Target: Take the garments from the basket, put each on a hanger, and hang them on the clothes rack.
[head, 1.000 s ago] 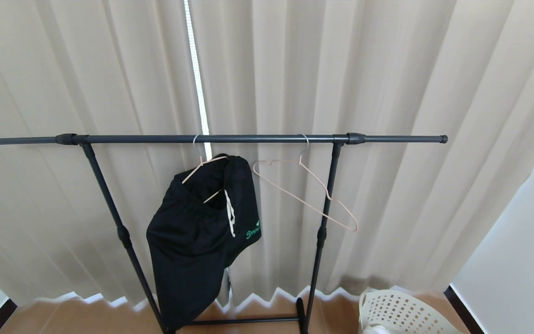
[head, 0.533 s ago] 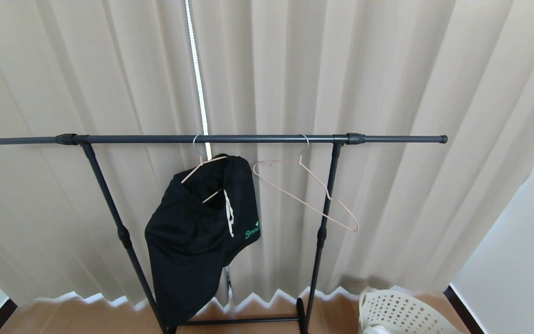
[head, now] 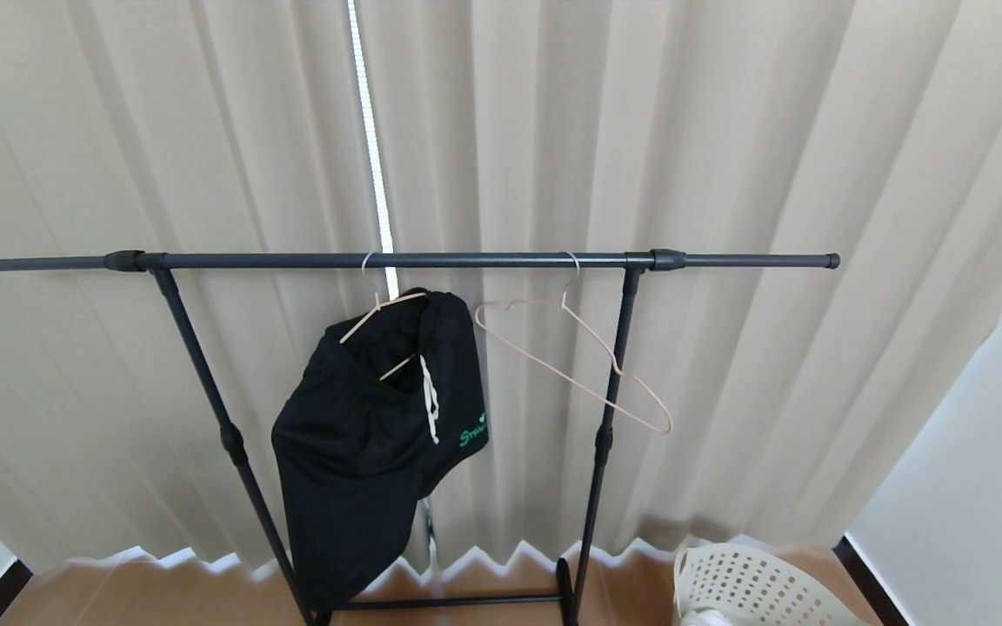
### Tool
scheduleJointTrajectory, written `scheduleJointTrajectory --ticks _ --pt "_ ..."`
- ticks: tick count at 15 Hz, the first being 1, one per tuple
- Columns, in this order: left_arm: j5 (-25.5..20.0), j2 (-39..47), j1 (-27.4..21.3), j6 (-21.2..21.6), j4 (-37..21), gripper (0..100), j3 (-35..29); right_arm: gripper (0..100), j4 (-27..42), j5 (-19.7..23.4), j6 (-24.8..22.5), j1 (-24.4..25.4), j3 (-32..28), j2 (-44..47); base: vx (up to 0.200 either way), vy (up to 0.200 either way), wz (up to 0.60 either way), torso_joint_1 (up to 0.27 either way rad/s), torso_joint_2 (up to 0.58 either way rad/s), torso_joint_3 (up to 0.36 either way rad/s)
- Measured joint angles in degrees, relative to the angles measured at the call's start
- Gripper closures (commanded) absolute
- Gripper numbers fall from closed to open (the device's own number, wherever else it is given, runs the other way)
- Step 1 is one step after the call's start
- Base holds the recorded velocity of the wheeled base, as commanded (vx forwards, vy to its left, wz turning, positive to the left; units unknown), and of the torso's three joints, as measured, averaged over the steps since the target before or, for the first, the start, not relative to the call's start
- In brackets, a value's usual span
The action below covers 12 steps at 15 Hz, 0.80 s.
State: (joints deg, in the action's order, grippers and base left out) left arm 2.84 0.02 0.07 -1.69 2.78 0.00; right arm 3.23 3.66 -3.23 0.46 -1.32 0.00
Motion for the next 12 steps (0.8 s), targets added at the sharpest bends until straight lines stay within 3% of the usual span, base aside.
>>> scheduleJointTrajectory --ticks 8,12 --pt "-0.13 -0.12 0.00 0.13 0.00 0 0.00 0 0.18 0.46 -0.40 -0.05 0.00 -0.07 0.000 0.000 0.00 0.000 0.00 0.000" --pt "-0.13 -0.12 -0.02 0.13 0.01 0 0.00 0 0.22 0.80 -0.43 -0.02 0.00 -0.07 0.000 0.000 0.00 -0.117 0.27 0.150"
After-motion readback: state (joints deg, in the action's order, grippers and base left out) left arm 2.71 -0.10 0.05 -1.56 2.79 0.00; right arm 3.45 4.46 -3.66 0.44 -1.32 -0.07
